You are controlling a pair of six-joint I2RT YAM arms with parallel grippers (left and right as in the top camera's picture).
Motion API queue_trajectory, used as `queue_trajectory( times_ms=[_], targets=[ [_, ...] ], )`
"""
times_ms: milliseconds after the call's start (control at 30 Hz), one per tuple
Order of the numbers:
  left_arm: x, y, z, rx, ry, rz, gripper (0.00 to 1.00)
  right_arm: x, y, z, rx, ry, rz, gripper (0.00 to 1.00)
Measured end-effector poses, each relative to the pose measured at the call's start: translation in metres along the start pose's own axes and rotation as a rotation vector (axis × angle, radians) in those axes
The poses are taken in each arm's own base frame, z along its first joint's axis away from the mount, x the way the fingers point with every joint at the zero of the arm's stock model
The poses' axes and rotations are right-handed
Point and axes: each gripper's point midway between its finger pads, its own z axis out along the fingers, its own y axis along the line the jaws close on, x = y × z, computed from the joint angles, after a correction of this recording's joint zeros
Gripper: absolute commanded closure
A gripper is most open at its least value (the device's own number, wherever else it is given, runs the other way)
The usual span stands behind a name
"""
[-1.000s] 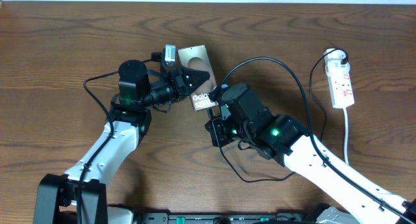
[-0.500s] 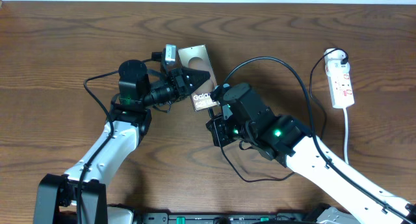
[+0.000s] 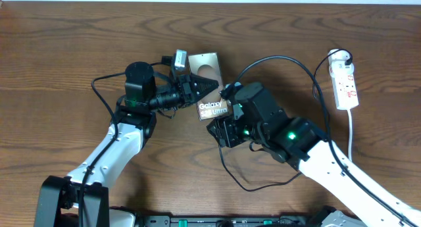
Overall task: Plug charger to phone and switch on socket
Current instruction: 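Push the plug up into the phone's port with the right gripper, then release the plug and pull the right gripper back to the right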
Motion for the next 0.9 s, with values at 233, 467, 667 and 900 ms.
queue_trajectory(
  times_ms=[233,467,667,900],
  targets=[
    [0.014,0.031,0.002,-0.113,0.02,-0.037,0.93,0.011,0.0,-0.058,0.022,-0.061,-0.004,0.01],
    [0.029,0.065,0.017,-0.165,0.082,-0.001,0.93,0.029,-0.023,-0.124,0.144,-0.174,-0.007,0.01],
    [0.05,0.13,0.027,-0.258,0.15,-0.1,0.93,0.049,-0.043,-0.156,0.23,-0.221,0.017,0.01],
    [0.064,0.168,0.028,-0.33,0.174,-0.141,0.91,0.065,-0.056,-0.161,0.294,-0.181,0.03,0.01]
  ],
)
